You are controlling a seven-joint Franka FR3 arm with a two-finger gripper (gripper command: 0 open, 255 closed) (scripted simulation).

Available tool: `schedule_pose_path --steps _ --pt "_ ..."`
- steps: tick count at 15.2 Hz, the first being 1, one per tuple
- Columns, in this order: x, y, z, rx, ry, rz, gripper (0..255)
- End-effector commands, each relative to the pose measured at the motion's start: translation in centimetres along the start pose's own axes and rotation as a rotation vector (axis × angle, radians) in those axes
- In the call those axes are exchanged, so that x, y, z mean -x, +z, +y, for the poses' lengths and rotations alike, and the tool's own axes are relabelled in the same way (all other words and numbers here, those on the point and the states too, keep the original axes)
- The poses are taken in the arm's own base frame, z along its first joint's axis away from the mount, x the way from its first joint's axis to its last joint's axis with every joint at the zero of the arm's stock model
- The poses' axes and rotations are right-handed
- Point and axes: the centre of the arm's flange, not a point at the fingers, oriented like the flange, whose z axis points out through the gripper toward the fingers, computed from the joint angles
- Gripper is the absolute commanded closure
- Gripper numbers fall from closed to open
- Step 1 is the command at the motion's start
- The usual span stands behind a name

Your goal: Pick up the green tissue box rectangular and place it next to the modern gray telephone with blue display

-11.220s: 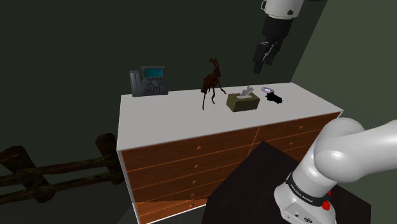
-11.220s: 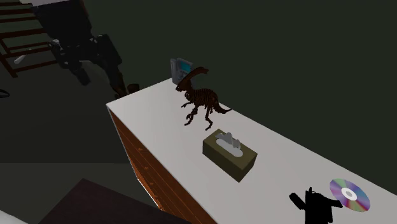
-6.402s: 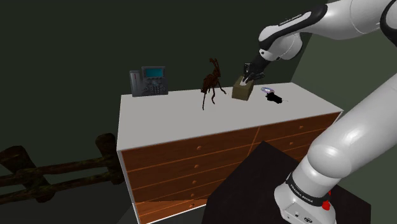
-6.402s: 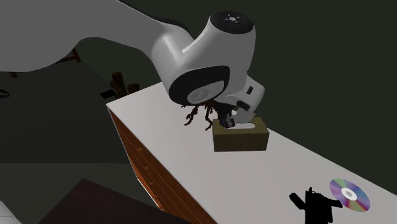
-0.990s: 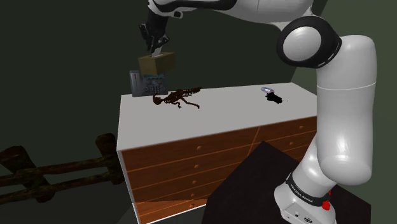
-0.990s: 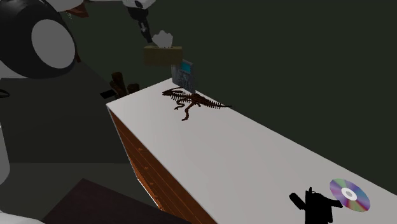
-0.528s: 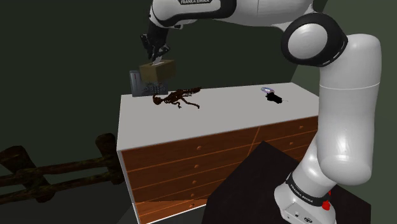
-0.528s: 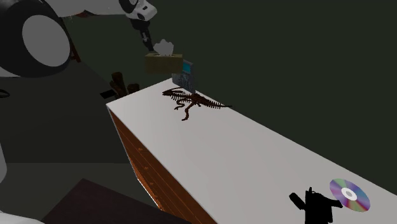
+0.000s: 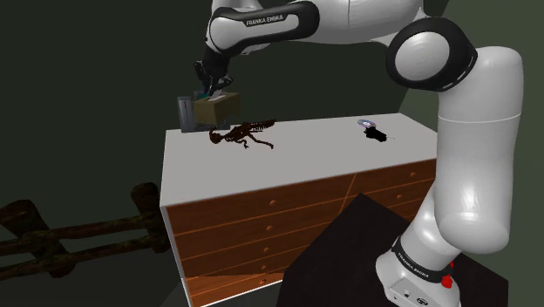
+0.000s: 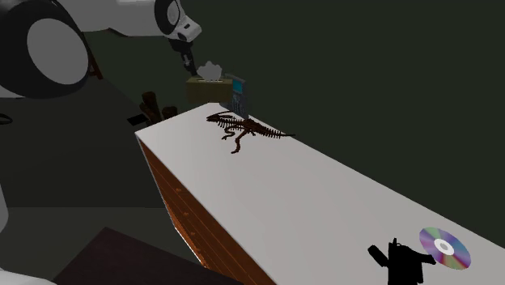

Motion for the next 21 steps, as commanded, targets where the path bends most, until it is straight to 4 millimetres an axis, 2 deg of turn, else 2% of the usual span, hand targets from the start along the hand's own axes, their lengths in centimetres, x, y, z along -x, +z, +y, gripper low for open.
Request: schedule_pose_path --steps 1,21 --pt "0.2 1.0 0.3 -0.001 0.000 0.000 255" --pt "1.9 10.7 4.1 -0.001 0.000 0.000 255"
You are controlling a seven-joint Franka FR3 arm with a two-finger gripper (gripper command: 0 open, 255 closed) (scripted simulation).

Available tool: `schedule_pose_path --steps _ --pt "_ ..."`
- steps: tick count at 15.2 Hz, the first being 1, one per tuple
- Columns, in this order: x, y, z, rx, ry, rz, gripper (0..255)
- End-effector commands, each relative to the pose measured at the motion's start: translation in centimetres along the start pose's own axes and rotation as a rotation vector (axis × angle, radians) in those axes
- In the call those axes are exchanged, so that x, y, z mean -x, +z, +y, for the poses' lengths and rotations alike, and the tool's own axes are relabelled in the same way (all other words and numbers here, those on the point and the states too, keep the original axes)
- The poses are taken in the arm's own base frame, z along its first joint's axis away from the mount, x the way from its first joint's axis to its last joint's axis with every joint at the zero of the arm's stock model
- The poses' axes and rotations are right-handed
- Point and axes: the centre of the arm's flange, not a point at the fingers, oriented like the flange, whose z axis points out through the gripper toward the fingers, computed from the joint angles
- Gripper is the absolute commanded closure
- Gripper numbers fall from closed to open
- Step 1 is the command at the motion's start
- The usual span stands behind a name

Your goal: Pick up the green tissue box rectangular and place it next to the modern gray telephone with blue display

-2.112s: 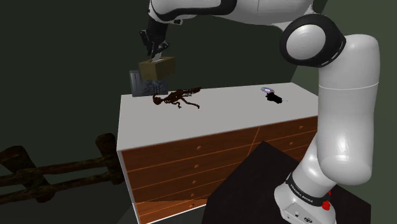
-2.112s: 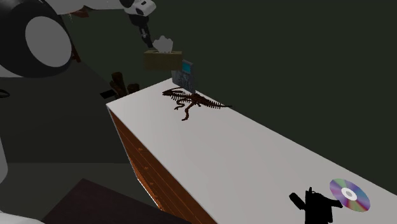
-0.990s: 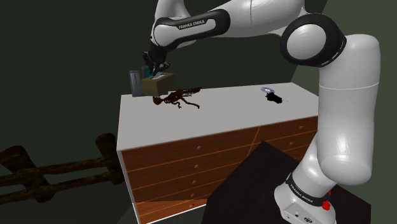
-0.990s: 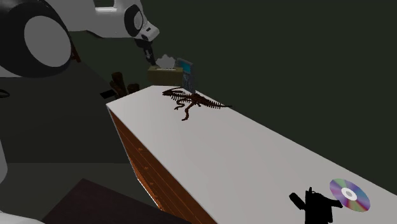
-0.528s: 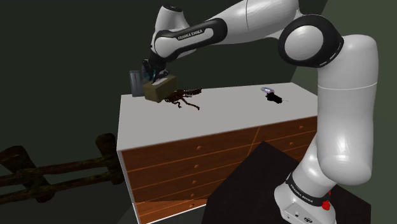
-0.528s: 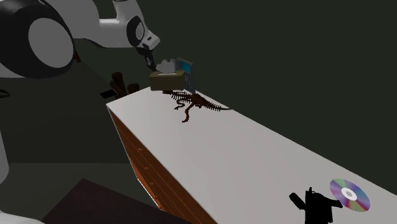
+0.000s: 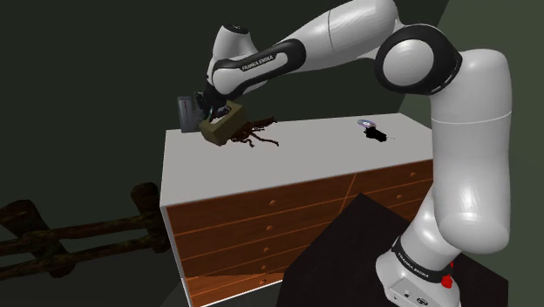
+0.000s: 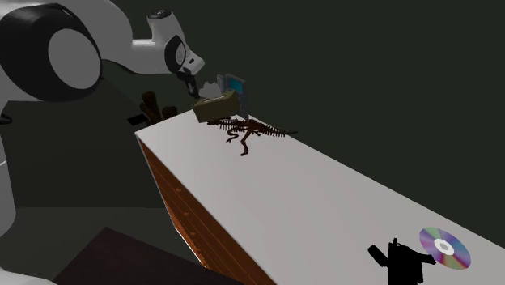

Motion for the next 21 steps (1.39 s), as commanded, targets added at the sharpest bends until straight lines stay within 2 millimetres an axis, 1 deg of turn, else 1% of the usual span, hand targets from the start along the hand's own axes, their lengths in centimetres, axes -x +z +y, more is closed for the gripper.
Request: schedule_pose_path --steps 1,5,13,14,18,19,21 --pt "-0.2 1.6 0.9 0.017 0.007 0.001 255" --pt "0.1 3.5 1.7 0.017 0.007 0.001 255" --pt "0.1 3.5 1.7 0.017 0.007 0.001 255" --pt "0.4 3.2 1.9 0.017 0.007 0.001 0" --pt "0.5 3.1 1.8 0.017 0.007 0.001 0" --pt "0.1 3.5 1.7 0.017 0.007 0.001 0" --pt "0.1 0.9 1.7 0.017 0.007 0.001 0"
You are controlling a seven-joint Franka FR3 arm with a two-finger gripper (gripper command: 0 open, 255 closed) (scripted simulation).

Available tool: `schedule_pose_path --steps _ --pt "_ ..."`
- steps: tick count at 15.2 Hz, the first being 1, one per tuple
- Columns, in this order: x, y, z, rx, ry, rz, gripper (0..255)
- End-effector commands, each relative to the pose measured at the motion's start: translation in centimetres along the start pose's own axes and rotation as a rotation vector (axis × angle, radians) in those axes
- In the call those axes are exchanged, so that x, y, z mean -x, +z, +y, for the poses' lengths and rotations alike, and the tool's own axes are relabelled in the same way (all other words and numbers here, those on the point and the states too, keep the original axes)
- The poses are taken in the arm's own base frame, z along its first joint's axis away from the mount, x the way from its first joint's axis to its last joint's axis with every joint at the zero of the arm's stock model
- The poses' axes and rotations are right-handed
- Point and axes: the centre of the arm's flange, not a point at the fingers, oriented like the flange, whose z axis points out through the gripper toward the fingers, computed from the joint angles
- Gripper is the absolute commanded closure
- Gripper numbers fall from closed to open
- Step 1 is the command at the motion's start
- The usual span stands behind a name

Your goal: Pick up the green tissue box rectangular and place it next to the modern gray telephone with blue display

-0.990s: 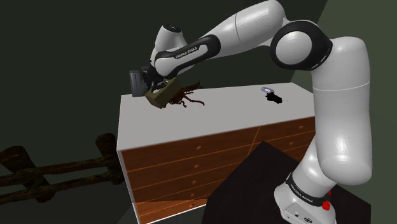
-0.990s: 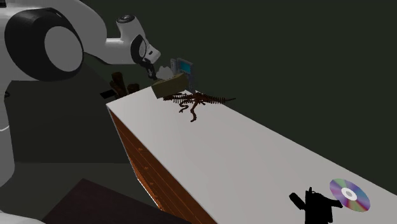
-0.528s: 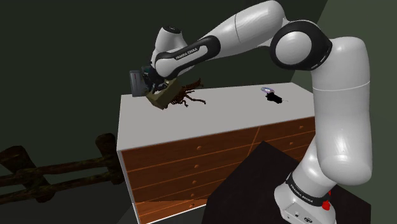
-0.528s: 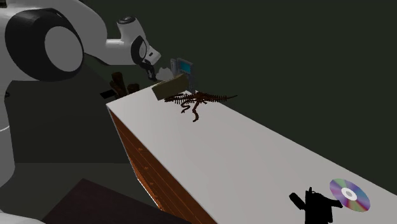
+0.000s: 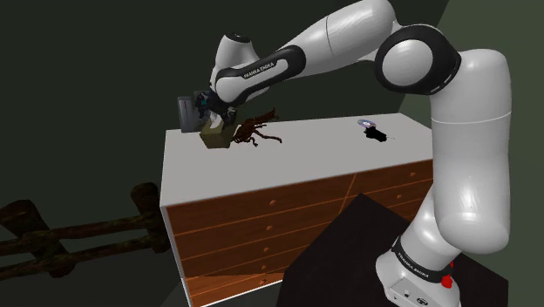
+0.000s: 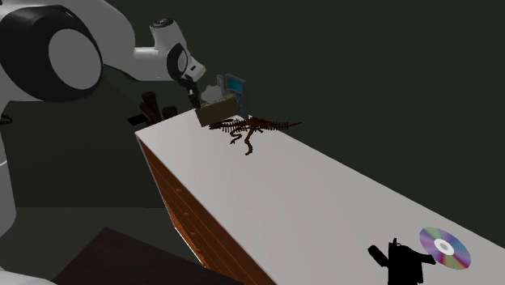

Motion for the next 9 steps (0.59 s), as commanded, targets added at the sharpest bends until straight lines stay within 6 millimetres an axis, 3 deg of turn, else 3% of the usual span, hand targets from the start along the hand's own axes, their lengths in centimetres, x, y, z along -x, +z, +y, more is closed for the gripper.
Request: schedule_pose_path --steps 1,2,9 --pt "0.0 -2.1 0.1 0.000 0.000 0.000 0" --pt "0.0 -3.2 0.1 0.000 0.000 0.000 0" --pt "0.0 -3.2 0.1 0.000 0.000 0.000 0"
